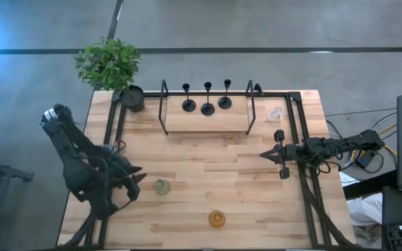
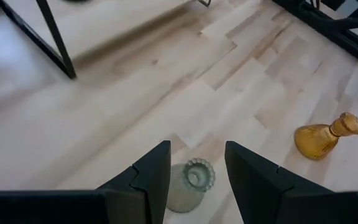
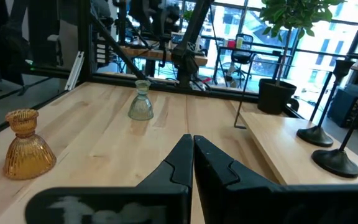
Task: Pick & Place candle stick holders
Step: Put the green glass candle holder on the shelf
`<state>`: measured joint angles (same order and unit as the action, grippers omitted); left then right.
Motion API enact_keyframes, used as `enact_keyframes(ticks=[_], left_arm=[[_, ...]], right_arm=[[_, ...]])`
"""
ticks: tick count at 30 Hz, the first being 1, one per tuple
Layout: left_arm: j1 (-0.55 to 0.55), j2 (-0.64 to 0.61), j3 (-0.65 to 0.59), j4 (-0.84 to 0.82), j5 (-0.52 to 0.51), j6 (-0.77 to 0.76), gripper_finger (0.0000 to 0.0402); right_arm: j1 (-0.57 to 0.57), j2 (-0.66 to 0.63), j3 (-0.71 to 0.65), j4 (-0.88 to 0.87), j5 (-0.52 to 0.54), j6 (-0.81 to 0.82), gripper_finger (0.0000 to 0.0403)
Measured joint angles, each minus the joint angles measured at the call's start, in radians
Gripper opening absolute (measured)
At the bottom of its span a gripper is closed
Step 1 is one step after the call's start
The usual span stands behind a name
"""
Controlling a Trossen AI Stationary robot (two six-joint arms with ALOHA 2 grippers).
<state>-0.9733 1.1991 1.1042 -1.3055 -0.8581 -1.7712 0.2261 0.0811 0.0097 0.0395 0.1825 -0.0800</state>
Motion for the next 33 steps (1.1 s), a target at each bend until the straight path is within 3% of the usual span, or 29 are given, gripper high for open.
enact_keyframes(ticks=[13, 19, 21, 25, 33], left_arm=[[0.000, 0.002, -0.292, 0.426, 0.207, 0.120, 0.0158], [0.003, 0.002, -0.425, 0.594, 0.437, 0.132, 0.0159], [0.003, 0.002, -0.454, 0.635, 0.470, 0.119, 0.0162], [0.003, 0.002, -0.478, 0.677, 0.457, 0.119, 0.0181], [0.003, 0.001, -0.488, 0.678, 0.236, 0.179, 0.0236]], right_arm=[[0.000, 0.000, 0.000, 0.000, 0.000, 0.000, 0.0008], [0.000, 0.000, 0.000, 0.000, 0.000, -0.002, 0.0008], [0.000, 0.000, 0.000, 0.000, 0.000, 0.000, 0.0008], [0.000, 0.000, 0.000, 0.000, 0.000, 0.000, 0.0008], [0.000, 0.000, 0.000, 0.000, 0.000, 0.000, 0.0008]])
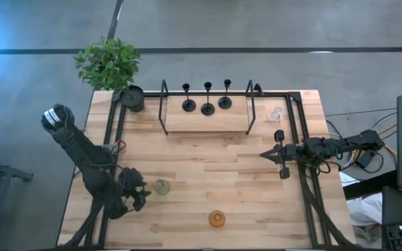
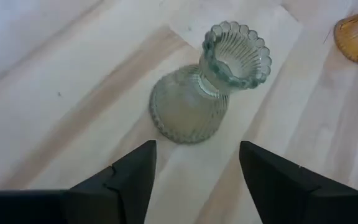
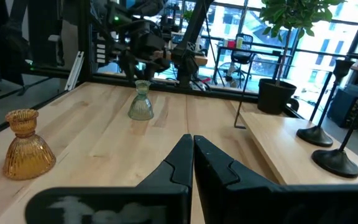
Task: Pick & Place candle stick holders
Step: Put the green glass candle holder on the shelf
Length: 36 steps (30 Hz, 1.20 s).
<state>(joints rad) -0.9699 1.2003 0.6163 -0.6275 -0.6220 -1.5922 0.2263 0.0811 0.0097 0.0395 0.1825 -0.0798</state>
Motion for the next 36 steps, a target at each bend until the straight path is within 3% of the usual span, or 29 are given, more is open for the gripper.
enact_keyframes(ticks=[7, 15, 28, 36], left_arm=[[0.005, 0.000, -0.051, 0.049, -0.015, 0.082, 0.0242], [0.020, 0.000, -0.138, 0.329, -0.016, 0.241, 0.0241], [0.093, 0.000, -0.160, 0.343, -0.087, 0.374, 0.0241], [0.113, 0.000, -0.163, 0.432, -0.087, 0.466, 0.0241]], right_arm=[[0.000, 0.000, 0.000, 0.000, 0.000, -0.002, 0.0008], [0.000, 0.000, 0.000, 0.000, 0.000, -0.002, 0.0008], [0.000, 0.000, 0.000, 0.000, 0.000, 0.000, 0.0008], [0.000, 0.000, 0.000, 0.000, 0.000, -0.001, 0.0008]])
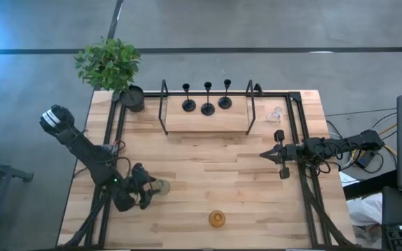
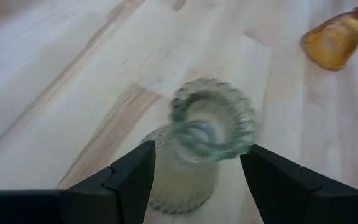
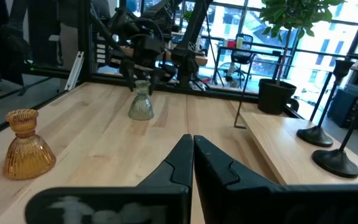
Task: Pick & Place candle stick holders
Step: Put the green glass candle holder on the shelf
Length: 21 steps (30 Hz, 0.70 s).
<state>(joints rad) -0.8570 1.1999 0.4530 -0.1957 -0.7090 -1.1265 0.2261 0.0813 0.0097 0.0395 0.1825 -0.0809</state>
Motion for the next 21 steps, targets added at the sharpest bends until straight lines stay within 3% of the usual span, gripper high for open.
enact_keyframes(ticks=[12, 21], left_arm=[[0.045, 0.000, -0.009, 0.028, 0.000, 0.078, 0.0241], [0.062, 0.000, -0.051, 0.144, 0.008, 0.096, 0.0241]], right_arm=[[0.000, 0.000, 0.000, 0.000, 0.000, 0.000, 0.0008], [0.000, 0.000, 0.000, 0.000, 0.000, 0.001, 0.0008]])
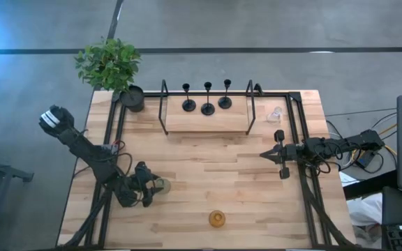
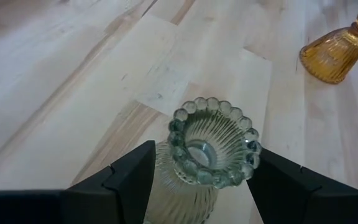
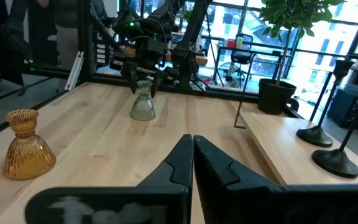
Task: Pick & Place candle stick holders
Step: Put the green glass candle holder on the shelf
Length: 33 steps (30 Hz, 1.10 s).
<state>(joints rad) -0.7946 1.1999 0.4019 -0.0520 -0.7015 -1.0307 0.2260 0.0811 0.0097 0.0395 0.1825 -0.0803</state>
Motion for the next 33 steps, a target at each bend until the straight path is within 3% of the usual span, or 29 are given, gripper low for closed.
enact_keyframes(ticks=[6, 19, 33], left_arm=[[0.002, 0.000, 0.000, 0.000, 0.000, 0.008, 0.0228], [0.002, 0.000, 0.001, 0.000, -0.019, 0.018, 0.0148], [0.003, 0.000, 0.001, 0.000, -0.121, 0.019, 0.0141]], right_arm=[[0.000, 0.000, 0.000, 0.000, 0.000, -0.001, 0.0008], [0.000, 0.000, 0.000, 0.000, 0.000, -0.001, 0.0008], [0.000, 0.000, 0.000, 0.000, 0.000, -0.001, 0.0008]])
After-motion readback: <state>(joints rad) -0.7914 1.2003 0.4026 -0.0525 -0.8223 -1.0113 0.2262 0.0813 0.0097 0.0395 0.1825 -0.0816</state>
